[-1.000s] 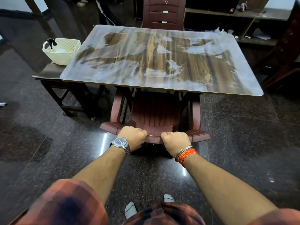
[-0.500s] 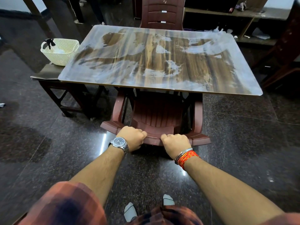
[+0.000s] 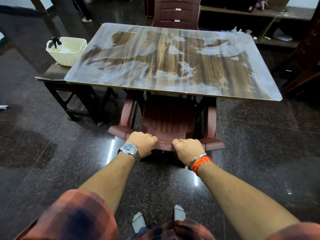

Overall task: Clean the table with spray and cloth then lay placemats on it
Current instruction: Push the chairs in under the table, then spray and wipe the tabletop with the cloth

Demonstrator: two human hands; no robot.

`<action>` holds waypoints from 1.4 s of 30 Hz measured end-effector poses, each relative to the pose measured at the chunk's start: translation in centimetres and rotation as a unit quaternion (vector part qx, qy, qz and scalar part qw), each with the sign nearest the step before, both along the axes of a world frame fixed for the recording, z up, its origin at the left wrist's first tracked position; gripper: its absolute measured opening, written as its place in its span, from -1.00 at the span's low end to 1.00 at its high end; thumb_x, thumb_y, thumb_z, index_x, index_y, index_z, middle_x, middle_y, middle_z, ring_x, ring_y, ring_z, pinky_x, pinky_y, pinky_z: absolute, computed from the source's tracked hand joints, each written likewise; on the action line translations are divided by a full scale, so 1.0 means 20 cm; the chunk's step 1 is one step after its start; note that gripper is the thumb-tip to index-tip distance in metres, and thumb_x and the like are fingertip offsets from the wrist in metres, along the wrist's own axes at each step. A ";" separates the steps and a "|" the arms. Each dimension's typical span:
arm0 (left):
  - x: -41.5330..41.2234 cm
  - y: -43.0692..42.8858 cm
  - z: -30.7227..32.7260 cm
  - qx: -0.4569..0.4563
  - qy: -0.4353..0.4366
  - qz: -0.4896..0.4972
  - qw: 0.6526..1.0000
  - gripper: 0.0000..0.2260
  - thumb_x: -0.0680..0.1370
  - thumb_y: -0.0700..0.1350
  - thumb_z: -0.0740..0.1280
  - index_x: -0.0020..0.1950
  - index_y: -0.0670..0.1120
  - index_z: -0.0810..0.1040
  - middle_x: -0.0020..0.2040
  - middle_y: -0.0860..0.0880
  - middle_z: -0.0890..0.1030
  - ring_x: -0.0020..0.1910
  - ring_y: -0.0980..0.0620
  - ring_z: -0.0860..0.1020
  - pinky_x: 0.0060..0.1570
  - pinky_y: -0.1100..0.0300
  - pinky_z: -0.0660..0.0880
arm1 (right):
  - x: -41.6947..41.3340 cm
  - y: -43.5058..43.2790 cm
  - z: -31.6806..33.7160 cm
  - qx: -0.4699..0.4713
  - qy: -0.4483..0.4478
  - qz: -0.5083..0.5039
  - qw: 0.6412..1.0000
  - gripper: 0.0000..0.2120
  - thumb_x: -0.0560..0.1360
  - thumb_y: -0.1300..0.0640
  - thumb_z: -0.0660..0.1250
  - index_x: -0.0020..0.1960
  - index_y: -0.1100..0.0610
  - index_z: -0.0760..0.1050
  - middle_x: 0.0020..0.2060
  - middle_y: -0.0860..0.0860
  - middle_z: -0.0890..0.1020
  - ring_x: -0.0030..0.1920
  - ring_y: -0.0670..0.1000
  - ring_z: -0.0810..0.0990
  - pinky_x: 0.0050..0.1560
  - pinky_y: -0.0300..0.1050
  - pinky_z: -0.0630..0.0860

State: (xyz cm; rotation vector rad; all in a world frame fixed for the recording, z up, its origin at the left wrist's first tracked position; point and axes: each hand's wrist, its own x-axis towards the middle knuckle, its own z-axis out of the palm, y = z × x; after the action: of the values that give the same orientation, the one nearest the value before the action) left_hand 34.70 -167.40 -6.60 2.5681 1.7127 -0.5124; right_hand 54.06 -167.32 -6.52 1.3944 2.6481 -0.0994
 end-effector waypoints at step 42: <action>-1.87 0.48 0.13 0.159 -0.260 0.313 0.900 -0.33 0.58 0.21 0.16 0.57 -0.14 0.15 0.54 -0.10 0.26 0.48 -0.05 0.29 0.44 0.12 0.23 | -1.98 0.86 0.05 -0.009 0.226 0.018 0.974 -0.34 0.56 -0.08 0.16 0.55 0.14 0.01 0.54 0.06 0.10 0.53 0.01 0.04 0.51 -0.02 0.06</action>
State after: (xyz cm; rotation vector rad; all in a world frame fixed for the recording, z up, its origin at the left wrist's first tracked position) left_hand -2.64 -157.86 -3.90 1.8396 2.3288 0.4684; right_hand 14.51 -150.17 -5.51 1.4631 3.0171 -0.4899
